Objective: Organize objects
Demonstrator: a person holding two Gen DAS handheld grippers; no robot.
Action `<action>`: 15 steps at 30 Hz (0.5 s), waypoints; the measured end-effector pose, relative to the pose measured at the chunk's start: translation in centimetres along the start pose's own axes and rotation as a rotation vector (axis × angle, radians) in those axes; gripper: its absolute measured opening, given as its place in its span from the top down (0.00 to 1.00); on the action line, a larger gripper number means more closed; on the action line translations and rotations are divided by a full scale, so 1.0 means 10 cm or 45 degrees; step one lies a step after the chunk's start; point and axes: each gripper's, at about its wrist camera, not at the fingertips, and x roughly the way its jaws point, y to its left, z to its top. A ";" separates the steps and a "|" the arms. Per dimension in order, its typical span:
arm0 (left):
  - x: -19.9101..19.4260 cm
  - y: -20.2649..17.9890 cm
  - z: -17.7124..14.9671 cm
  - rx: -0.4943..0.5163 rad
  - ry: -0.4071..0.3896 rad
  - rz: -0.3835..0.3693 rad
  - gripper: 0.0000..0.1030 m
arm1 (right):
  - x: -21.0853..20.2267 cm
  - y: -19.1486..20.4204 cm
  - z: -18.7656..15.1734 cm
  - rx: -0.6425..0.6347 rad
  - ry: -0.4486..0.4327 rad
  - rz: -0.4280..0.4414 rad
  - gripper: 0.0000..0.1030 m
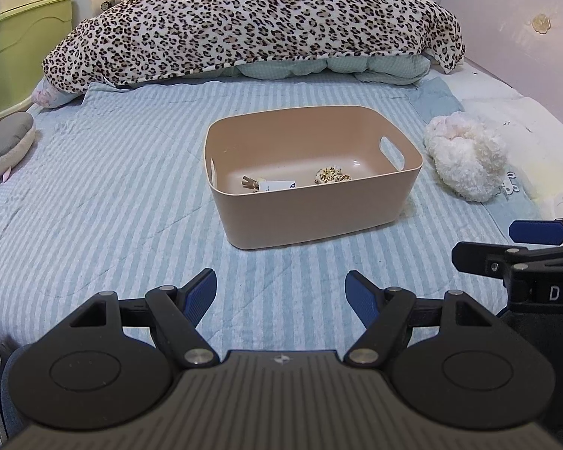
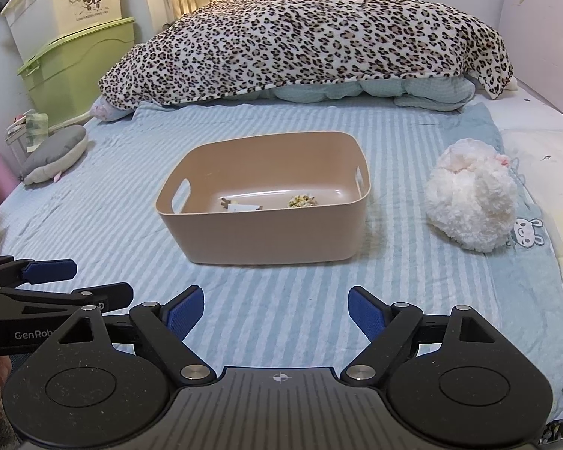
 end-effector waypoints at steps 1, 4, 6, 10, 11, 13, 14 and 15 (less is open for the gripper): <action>-0.01 0.00 0.00 0.001 -0.002 -0.002 0.26 | 0.00 0.01 0.00 -0.001 -0.001 0.002 0.17; -0.02 0.00 -0.01 0.006 -0.010 0.001 0.26 | -0.01 0.02 -0.01 -0.003 -0.004 0.004 0.17; -0.02 0.00 -0.01 0.002 -0.014 0.001 0.26 | -0.02 0.02 -0.01 -0.003 -0.005 0.006 0.16; -0.04 0.02 0.00 -0.004 -0.020 0.008 0.26 | -0.03 0.04 -0.01 -0.002 -0.007 0.008 0.16; -0.04 0.02 0.00 -0.004 -0.021 0.010 0.26 | -0.03 0.03 -0.01 -0.002 -0.006 0.008 0.16; -0.04 0.02 0.01 -0.008 -0.019 0.005 0.26 | -0.03 0.04 -0.02 0.000 -0.002 0.009 0.16; -0.04 0.03 0.01 -0.010 -0.016 0.001 0.26 | -0.03 0.04 -0.02 0.000 0.000 0.008 0.16; -0.03 0.04 0.01 -0.013 -0.014 -0.001 0.26 | -0.03 0.04 -0.02 -0.001 0.002 0.008 0.16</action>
